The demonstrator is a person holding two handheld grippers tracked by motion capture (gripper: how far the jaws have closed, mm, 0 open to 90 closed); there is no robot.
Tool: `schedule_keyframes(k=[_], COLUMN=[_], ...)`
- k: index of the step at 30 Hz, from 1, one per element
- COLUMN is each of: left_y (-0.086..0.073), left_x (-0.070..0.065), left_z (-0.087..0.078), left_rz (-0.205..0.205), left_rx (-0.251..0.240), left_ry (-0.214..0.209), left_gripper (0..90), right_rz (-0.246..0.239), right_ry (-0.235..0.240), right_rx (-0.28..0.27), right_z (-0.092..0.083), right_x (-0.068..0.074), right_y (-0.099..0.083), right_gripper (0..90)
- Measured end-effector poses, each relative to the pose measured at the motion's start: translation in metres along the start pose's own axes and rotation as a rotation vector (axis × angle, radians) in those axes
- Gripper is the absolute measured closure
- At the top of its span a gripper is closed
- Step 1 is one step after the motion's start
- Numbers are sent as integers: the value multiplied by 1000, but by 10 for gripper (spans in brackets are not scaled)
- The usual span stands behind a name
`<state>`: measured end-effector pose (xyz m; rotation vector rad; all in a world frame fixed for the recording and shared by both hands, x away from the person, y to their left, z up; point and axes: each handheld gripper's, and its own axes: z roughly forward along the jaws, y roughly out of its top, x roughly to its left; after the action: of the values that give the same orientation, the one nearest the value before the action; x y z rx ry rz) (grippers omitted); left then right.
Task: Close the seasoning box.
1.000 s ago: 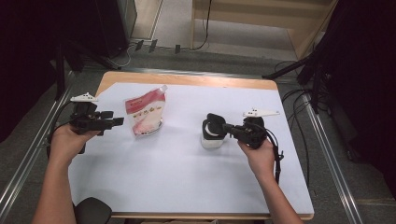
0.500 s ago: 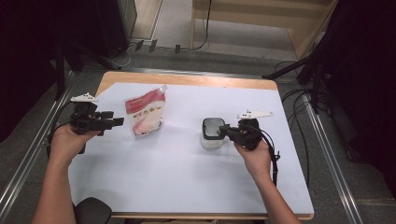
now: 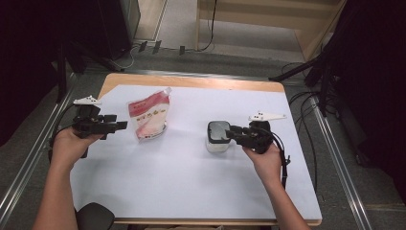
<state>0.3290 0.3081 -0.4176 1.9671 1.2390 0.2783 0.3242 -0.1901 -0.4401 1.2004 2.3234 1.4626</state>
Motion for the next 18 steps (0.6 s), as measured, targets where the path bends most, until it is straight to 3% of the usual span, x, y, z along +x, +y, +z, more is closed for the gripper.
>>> schedule_keyframes(k=[18], left_y=[1], left_x=[-1], left_z=[4], left_rz=[11], left_rx=[9], left_ry=[2], left_gripper=[385], right_rz=[-13], right_ry=[-50], right_rx=[-49], right_z=[-25], right_x=[-23], right_y=[-7], right_gripper=[466])
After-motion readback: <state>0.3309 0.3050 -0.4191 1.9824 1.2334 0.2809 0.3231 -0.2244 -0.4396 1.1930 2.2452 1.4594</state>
